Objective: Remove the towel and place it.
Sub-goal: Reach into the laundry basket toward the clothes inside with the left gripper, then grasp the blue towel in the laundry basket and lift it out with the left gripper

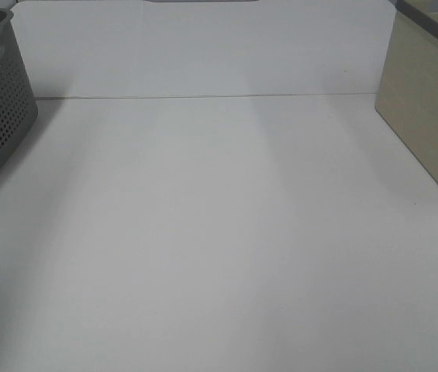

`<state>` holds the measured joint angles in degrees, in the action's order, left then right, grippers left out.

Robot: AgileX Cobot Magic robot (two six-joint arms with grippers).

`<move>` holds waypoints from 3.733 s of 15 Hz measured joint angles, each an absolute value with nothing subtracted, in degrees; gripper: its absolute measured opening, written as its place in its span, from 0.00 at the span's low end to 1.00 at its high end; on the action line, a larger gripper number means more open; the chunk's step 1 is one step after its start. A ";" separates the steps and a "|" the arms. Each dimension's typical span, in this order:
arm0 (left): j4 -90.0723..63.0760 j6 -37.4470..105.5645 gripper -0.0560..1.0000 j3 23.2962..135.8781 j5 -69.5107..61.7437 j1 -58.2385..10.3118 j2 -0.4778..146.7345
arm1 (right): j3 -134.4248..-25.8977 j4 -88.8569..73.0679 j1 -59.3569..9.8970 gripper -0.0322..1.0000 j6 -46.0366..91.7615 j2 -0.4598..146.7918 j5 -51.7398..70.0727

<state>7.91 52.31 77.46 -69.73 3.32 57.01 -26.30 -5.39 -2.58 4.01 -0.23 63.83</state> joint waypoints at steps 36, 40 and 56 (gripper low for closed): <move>30.31 65.15 0.14 109.03 -49.45 6.88 131.55 | -26.30 -5.44 -2.58 0.72 4.01 -0.23 63.83; 31.17 63.37 0.12 109.03 -50.08 6.88 131.55 | -26.30 -5.44 -2.58 0.72 4.01 -0.23 63.83; 31.28 60.73 0.05 109.03 -57.70 5.90 116.14 | -26.30 -5.44 -2.58 0.72 4.01 -0.23 63.83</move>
